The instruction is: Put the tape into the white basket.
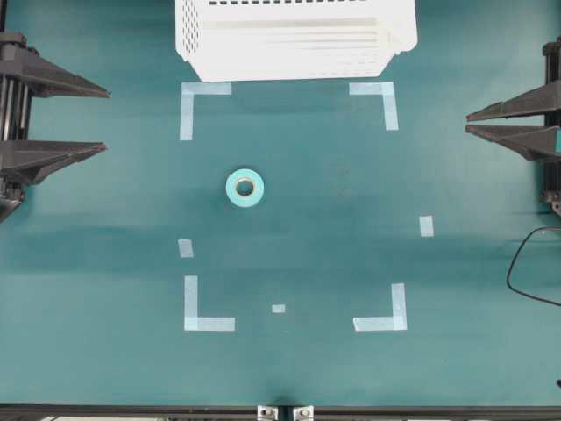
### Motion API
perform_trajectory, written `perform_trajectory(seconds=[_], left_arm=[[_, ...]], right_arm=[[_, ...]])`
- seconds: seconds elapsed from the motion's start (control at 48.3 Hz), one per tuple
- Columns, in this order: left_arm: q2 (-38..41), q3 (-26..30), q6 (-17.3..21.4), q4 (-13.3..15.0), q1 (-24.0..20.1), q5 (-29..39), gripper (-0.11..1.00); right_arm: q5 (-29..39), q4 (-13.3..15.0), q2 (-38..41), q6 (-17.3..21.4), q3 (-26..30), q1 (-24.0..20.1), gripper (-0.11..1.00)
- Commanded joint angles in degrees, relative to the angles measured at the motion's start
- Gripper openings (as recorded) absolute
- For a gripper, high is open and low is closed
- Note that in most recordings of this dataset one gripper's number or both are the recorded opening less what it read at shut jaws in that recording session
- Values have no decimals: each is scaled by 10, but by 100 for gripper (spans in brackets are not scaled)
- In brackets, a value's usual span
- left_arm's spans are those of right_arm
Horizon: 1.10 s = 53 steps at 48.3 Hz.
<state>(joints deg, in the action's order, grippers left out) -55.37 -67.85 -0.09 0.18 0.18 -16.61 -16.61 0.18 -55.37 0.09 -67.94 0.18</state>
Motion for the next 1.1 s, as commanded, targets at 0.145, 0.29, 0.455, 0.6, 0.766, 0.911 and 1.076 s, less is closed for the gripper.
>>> perform_trajectory(seconds=[0.145,0.29,0.455,0.6,0.766,0.911,1.076], left_arm=[[1,-11,-4,16,-2,-4,2],[-3,-13,-8,16,-2,-4,-10],[-14,-20,-9,17,-2,-4,-11],[-31,-34,-9,16,-2,-2,-11],[-63,-44,-8,16,-2,13,-11],[-91,-52,-8,16,-2,44,-11],[-118,-66,-8,16,-2,75,-11]], right_arm=[[-54,4,5,0,-17,1,3],[-78,4,6,2,-24,1,1],[-58,3,7,4,-23,1,1],[-40,3,7,16,-20,0,1],[-39,4,6,17,-20,1,2],[-38,4,7,17,-19,0,31],[-38,3,11,17,-16,1,79]])
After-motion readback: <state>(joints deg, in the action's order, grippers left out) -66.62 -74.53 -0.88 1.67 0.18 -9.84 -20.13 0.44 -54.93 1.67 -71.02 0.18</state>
